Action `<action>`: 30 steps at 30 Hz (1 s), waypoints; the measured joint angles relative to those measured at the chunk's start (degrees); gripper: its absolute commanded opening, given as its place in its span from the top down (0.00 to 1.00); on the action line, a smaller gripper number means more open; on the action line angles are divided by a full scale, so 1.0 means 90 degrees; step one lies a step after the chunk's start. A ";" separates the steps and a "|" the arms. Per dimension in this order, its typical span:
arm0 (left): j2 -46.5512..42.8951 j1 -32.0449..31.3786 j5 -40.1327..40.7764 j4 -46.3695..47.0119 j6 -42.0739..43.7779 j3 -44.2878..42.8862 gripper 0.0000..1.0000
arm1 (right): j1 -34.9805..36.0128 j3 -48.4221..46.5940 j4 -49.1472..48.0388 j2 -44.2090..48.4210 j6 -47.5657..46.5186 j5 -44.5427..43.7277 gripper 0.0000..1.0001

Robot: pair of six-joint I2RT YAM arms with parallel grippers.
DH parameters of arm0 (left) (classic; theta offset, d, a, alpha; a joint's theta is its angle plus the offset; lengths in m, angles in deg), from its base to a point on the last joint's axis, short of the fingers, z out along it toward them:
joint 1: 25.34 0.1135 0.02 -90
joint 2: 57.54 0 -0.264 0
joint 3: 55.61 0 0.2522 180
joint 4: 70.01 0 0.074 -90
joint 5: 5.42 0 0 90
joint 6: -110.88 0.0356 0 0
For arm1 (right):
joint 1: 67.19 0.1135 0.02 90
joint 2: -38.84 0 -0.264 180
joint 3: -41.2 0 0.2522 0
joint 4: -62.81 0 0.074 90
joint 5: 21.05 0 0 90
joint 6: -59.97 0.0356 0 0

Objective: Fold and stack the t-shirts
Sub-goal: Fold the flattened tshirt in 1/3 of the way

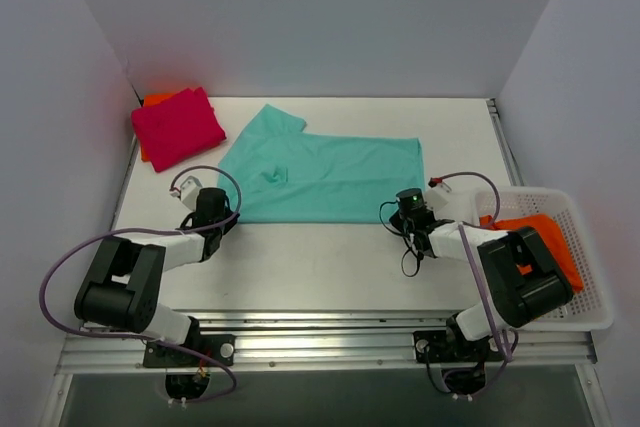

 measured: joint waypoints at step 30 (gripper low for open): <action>-0.5387 -0.0971 -0.0459 -0.3480 -0.0321 0.1110 0.06 | 0.0255 0.0236 0.3910 0.4286 0.0182 -0.0464 0.00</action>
